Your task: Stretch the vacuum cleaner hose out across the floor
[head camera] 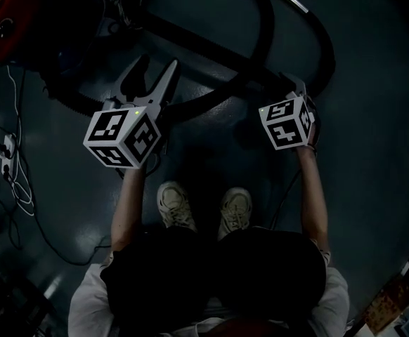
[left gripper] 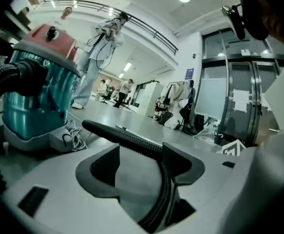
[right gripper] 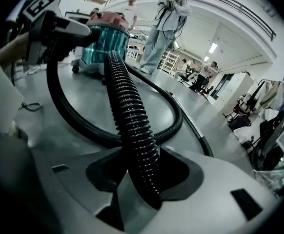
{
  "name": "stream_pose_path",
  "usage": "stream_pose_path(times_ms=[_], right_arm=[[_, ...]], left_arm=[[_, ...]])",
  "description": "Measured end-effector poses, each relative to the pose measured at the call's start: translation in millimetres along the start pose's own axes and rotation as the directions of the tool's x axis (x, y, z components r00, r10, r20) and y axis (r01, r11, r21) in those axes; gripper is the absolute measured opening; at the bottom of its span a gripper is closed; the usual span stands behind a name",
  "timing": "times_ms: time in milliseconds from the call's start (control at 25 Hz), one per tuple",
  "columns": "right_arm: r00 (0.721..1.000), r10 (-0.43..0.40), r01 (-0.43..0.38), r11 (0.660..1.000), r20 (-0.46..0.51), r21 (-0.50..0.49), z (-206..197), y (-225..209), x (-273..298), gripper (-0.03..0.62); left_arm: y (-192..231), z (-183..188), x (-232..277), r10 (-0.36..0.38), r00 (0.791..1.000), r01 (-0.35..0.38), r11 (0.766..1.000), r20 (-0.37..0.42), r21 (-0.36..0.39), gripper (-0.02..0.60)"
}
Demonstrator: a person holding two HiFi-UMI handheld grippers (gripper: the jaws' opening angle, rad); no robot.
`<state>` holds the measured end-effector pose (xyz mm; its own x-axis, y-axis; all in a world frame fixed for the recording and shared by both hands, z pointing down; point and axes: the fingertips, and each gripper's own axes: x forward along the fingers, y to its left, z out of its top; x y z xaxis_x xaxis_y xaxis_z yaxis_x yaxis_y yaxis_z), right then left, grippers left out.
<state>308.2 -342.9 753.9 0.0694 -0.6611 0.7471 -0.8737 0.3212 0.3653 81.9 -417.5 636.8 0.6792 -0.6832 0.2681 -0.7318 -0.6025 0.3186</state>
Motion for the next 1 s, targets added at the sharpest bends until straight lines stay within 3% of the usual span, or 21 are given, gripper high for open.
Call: stream_pose_path(times_ms=[160,240,320,440,560,680,760,1000], right_arm=[[0.984,0.152,-0.161,0.982,0.098,0.096,44.6,40.6,-32.1,0.193],[0.970,0.215,-0.226,0.970,0.115,0.092,62.1,59.4,-39.4,0.193],[0.963,0.239,-0.248,0.966,0.124,0.065,73.1,71.8,-38.0,0.193],[0.968,0.224,-0.225,0.974,0.114,-0.010,76.1,82.4,-29.6,0.193],[0.971,0.208,-0.200,0.976,0.114,-0.082,75.3,95.0,-27.6,0.193],[0.968,0.206,-0.188,0.974,0.143,-0.128,79.9,108.8,-30.3,0.193],[0.961,0.188,-0.157,0.975,0.205,-0.157,86.6,112.9,-35.5,0.193],[0.905,0.011,0.065,0.984,0.426,-0.163,106.9,97.0,-45.1,0.223]], left_arm=[[-25.3,-18.8,4.6,-0.053,0.997,0.055,0.998,-0.048,0.041,0.275],[-39.7,-31.8,5.5,-0.109,0.991,0.110,0.994,-0.076,0.007,0.275],[-55.4,-39.8,6.0,-0.187,0.979,0.180,0.980,-0.085,-0.084,0.275],[-72.5,-49.6,10.3,-0.287,0.955,0.257,0.925,-0.072,-0.282,0.275],[-72.6,-58.5,17.7,-0.289,0.955,0.244,0.892,-0.066,-0.380,0.275],[-61.6,-59.5,23.5,-0.243,0.969,0.202,0.885,-0.046,-0.421,0.275],[-58.6,-55.2,23.8,-0.232,0.972,0.199,0.891,-0.031,-0.408,0.274],[-49.0,-34.8,24.6,-0.212,0.977,0.198,0.910,0.002,-0.364,0.267]])
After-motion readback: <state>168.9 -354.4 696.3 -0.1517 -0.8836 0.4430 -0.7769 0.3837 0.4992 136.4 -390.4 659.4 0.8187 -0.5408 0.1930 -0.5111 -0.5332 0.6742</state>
